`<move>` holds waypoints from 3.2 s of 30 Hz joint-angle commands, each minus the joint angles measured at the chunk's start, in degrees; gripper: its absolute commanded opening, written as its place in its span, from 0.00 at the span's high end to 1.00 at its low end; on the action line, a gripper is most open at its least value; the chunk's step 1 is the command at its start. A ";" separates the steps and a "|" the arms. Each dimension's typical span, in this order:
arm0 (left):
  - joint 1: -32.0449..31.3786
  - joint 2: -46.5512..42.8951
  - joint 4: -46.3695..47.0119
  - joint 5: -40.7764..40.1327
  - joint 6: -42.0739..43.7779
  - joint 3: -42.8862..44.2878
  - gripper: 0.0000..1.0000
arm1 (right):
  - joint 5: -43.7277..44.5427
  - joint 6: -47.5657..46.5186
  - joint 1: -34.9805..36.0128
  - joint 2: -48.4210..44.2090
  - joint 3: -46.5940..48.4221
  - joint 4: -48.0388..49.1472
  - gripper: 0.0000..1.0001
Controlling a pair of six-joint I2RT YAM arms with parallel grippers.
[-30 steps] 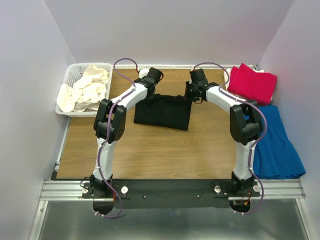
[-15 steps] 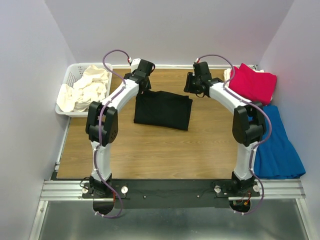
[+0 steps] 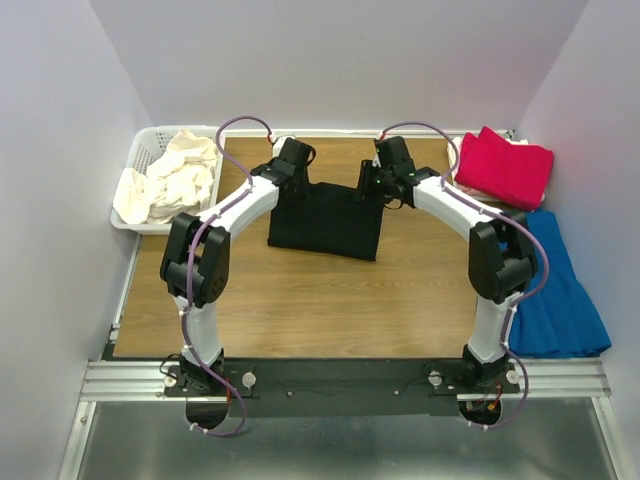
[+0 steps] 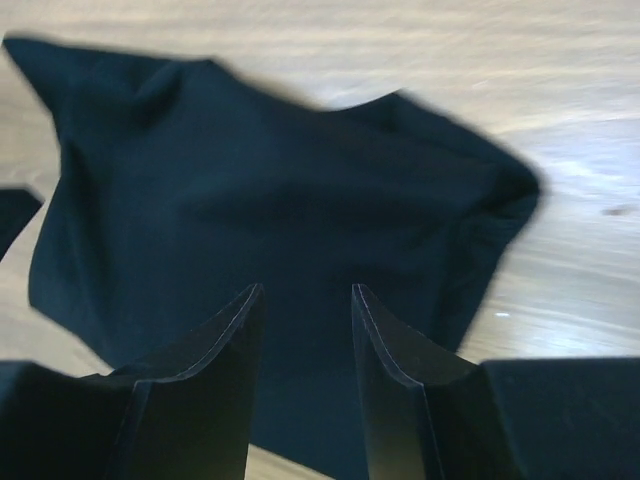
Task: Fold and stack the t-shirts
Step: Fold the long partially folded tshirt into a neat square, then put the neatly folded tshirt into the corner of the board with the right arm
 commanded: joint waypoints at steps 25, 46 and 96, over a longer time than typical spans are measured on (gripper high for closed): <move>2.88 30.00 -5.03 -7.27 1.10 29.38 0.31 | 1.44 2.93 1.66 16.22 11.78 -1.16 0.53; 7.98 19.93 0.14 3.00 9.09 34.58 0.32 | 4.43 2.49 -0.98 15.60 7.47 -4.07 0.56; 13.69 -7.60 -1.88 6.26 10.94 11.99 0.32 | -37.05 15.33 -5.20 27.20 -1.41 27.66 0.27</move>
